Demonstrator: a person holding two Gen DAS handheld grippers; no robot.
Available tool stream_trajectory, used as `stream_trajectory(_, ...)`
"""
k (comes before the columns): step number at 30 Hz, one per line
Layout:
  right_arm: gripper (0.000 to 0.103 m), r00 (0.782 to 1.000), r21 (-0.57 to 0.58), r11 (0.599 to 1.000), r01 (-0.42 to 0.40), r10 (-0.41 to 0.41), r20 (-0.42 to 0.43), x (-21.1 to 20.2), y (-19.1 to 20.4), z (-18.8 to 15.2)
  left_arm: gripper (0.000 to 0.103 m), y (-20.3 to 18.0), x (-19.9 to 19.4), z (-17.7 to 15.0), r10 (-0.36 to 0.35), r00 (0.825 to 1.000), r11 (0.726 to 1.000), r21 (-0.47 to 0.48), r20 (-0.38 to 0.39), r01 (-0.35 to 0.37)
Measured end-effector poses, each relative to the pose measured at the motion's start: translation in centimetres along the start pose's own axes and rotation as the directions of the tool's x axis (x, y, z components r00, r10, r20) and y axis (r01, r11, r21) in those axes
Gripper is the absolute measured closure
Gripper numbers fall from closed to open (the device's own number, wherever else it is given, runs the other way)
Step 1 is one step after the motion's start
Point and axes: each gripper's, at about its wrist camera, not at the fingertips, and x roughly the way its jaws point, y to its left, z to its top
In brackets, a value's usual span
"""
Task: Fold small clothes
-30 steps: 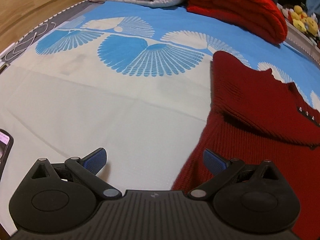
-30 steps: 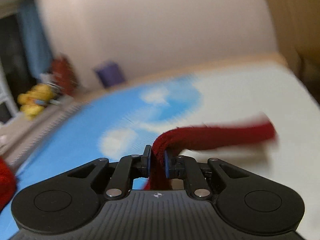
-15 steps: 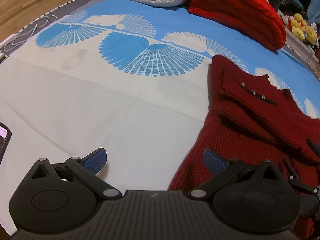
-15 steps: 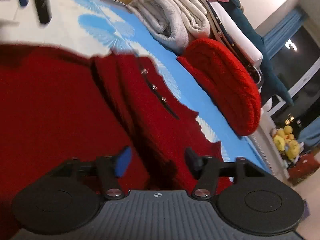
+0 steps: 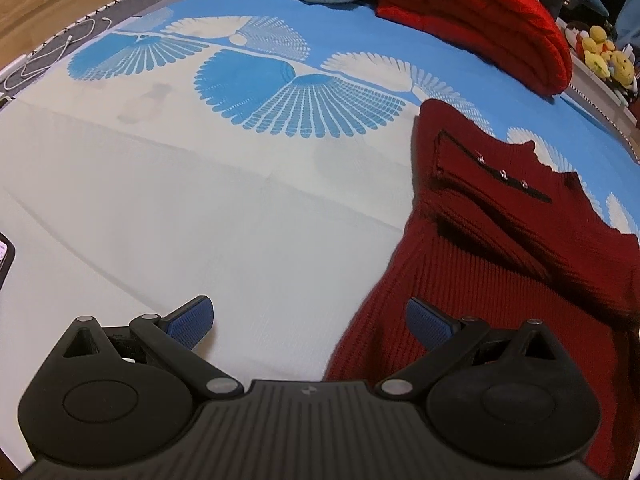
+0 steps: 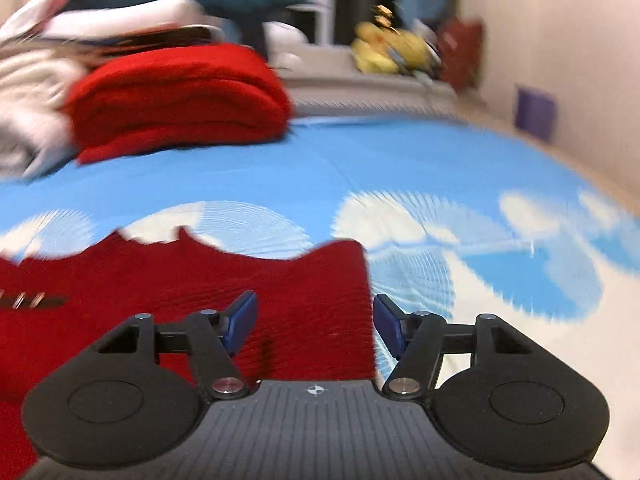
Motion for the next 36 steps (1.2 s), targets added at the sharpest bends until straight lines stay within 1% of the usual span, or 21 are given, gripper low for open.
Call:
stream_trajectory(4, 0.025, 1.000, 0.117, 0.993, 0.008, -0.005, -0.024, 3.8, -1.7, -0.4, 0.000, -0.6, 0.9, -0.1, 0.027, 1.000, 0.999, 0.026, -0.010, -0.026)
stream_trajectory(5, 0.036, 0.998, 0.128, 0.992, -0.017, 0.025, -0.060, 5.1, -1.8, -1.0, 0.000, -0.7, 1.2, -0.1, 0.032, 0.999, 0.999, 0.026, -0.015, -0.032)
stream_trajectory(6, 0.063, 0.995, 0.118, 0.992, -0.039, 0.049, -0.082, 6.2, -1.0, -1.5, 0.000, -0.9, 1.4, -0.1, 0.035, 0.999, 0.999, 0.025, -0.022, -0.034)
stream_trajectory(7, 0.065, 0.998, 0.084, 0.996, -0.011, 0.016, -0.060, 6.3, -0.5, -1.8, 0.000, -1.0, 1.7, -0.1, 0.033, 0.999, 0.999, 0.025, -0.030, -0.033)
stream_trajectory(8, 0.077, 0.999, 0.050, 0.999, 0.018, -0.016, -0.036, 6.1, 0.0, -1.6, 0.000, -1.1, 1.9, -0.1, 0.032, 0.999, 0.999, 0.025, -0.037, -0.031)
stream_trajectory(9, 0.082, 0.998, 0.044, 0.998, 0.051, -0.049, -0.028, 5.8, 0.4, -1.0, 0.000, -1.3, 2.1, -0.1, 0.030, 0.999, 0.999, 0.022, -0.042, -0.029)
stream_trajectory(10, 0.083, 0.998, 0.107, 0.993, 0.055, -0.053, -0.022, 5.5, 0.1, -0.3, 0.000, -1.5, 2.2, -0.1, 0.026, 0.999, 0.999, 0.020, -0.042, -0.025)
stream_trajectory(12, 0.082, 0.998, 0.179, 0.982, 0.059, -0.053, -0.039, 5.5, -0.3, 0.1, 0.000, -2.0, 2.3, 0.0, 0.023, 0.999, 0.999, 0.025, -0.039, -0.022)
stream_trajectory(14, 0.074, 0.994, 0.137, 0.987, 0.085, -0.075, -0.078, 6.4, -0.4, -0.7, 0.000, -2.6, 2.5, -0.2, 0.021, 0.999, 0.999, 0.041, -0.040, -0.020)
stream_trajectory(15, 0.056, 0.993, 0.116, 0.987, 0.112, -0.107, -0.052, 6.4, -0.3, -1.4, 0.000, -2.8, 2.6, -0.3, 0.022, 0.999, 0.999, 0.050, -0.043, -0.019)
stream_trajectory(17, 0.032, 0.985, 0.086, 0.981, 0.173, -0.170, -0.033, 6.0, -0.2, -1.3, 0.000, -3.0, 2.7, -0.4, 0.024, 0.999, 0.998, 0.055, -0.047, -0.021)
stream_trajectory(18, 0.033, 0.987, 0.095, 0.982, 0.161, -0.158, -0.029, 5.6, -0.1, -1.0, 0.000, -3.0, 2.7, -0.4, 0.023, 0.999, 0.998, 0.052, -0.044, -0.021)
stream_trajectory(21, 0.040, 1.000, 0.101, 0.995, -0.010, 0.009, 0.011, 3.0, 1.0, 0.3, 0.000, -2.9, 2.5, -0.3, 0.024, 0.999, 0.999, 0.040, -0.034, -0.023)
stream_trajectory(23, 0.052, 0.987, -0.016, 0.987, -0.157, 0.157, -0.021, 2.1, 3.6, 0.2, 0.000, -2.8, 2.6, -0.2, 0.032, 0.999, 0.999, 0.031, -0.032, -0.031)
stream_trajectory(25, 0.060, 0.962, -0.133, 0.956, -0.262, 0.248, -0.117, 2.5, 6.6, -1.1, 0.000, -2.7, 2.8, -0.1, 0.043, 0.999, 0.999, 0.028, -0.030, -0.042)
stream_trajectory(26, 0.063, 0.950, -0.201, 0.938, -0.282, 0.244, -0.196, 3.3, 8.3, -2.5, 0.000, -2.6, 2.8, -0.1, 0.052, 0.998, 0.998, 0.029, -0.029, -0.051)
stream_trajectory(29, 0.063, 0.987, -0.413, 0.897, -0.161, 0.156, -0.046, 2.5, 11.4, -5.4, 0.000, -2.1, 3.2, 0.1, 0.084, 0.996, 0.996, 0.018, -0.028, -0.084)
stream_trajectory(31, 0.064, 0.987, -0.392, 0.906, -0.157, 0.152, -0.042, 1.9, 11.6, -4.4, 0.000, -1.7, 3.1, 0.3, 0.080, 0.996, 0.997, 0.005, -0.033, -0.080)
stream_trajectory(33, 0.059, 0.979, -0.268, 0.942, -0.201, 0.202, -0.024, 1.1, 10.2, -2.9, 0.000, -1.5, 3.0, 0.4, 0.071, 0.997, 0.997, -0.001, -0.035, -0.071)
stream_trajectory(34, 0.057, 0.981, -0.242, 0.950, -0.196, 0.190, -0.046, 1.3, 9.7, -2.5, 0.000, -1.5, 3.0, 0.4, 0.069, 0.997, 0.998, 0.000, -0.033, -0.069)
stream_trajectory(36, 0.054, 0.973, -0.252, 0.949, -0.189, 0.147, -0.175, 2.8, 9.2, -3.1, 0.000, -1.5, 2.9, 0.3, 0.067, 0.997, 0.998, 0.005, -0.035, -0.067)
